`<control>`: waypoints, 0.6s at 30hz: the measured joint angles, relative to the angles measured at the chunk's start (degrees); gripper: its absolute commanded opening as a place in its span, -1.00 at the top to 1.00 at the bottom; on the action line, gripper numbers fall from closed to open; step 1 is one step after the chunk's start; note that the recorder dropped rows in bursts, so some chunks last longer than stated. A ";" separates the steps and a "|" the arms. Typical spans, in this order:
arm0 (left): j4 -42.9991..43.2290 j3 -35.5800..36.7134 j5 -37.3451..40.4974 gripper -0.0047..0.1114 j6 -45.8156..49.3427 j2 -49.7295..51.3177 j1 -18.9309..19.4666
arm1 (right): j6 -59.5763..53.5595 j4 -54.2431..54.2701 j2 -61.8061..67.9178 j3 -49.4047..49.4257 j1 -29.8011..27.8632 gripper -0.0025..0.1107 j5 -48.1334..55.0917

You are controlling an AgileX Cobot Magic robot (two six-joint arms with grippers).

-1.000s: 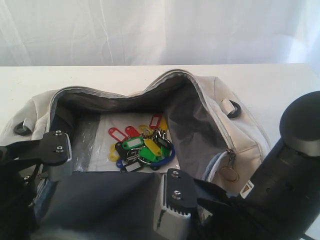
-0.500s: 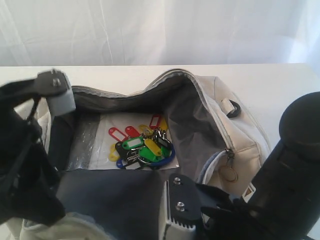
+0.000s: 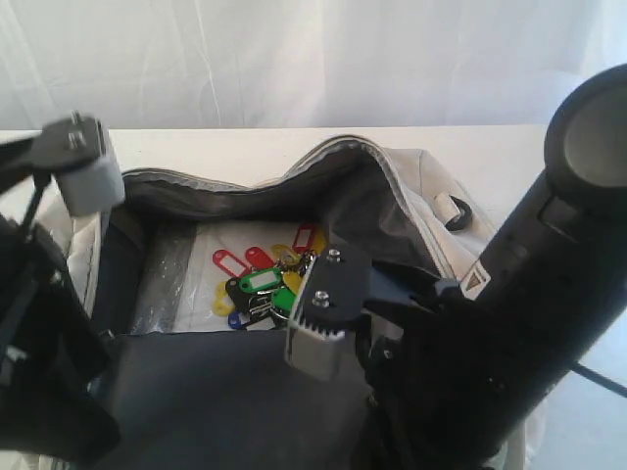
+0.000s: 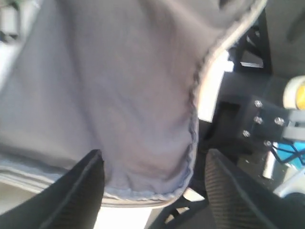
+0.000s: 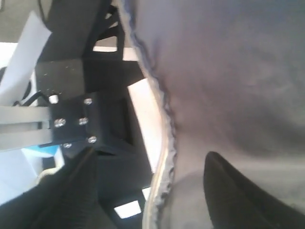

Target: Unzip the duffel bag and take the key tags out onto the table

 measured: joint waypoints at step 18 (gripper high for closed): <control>2.80 0.91 -3.78 -0.18 1.71 0.00 0.00 | 23.60 -23.25 -3.25 -12.48 0.00 0.86 -7.10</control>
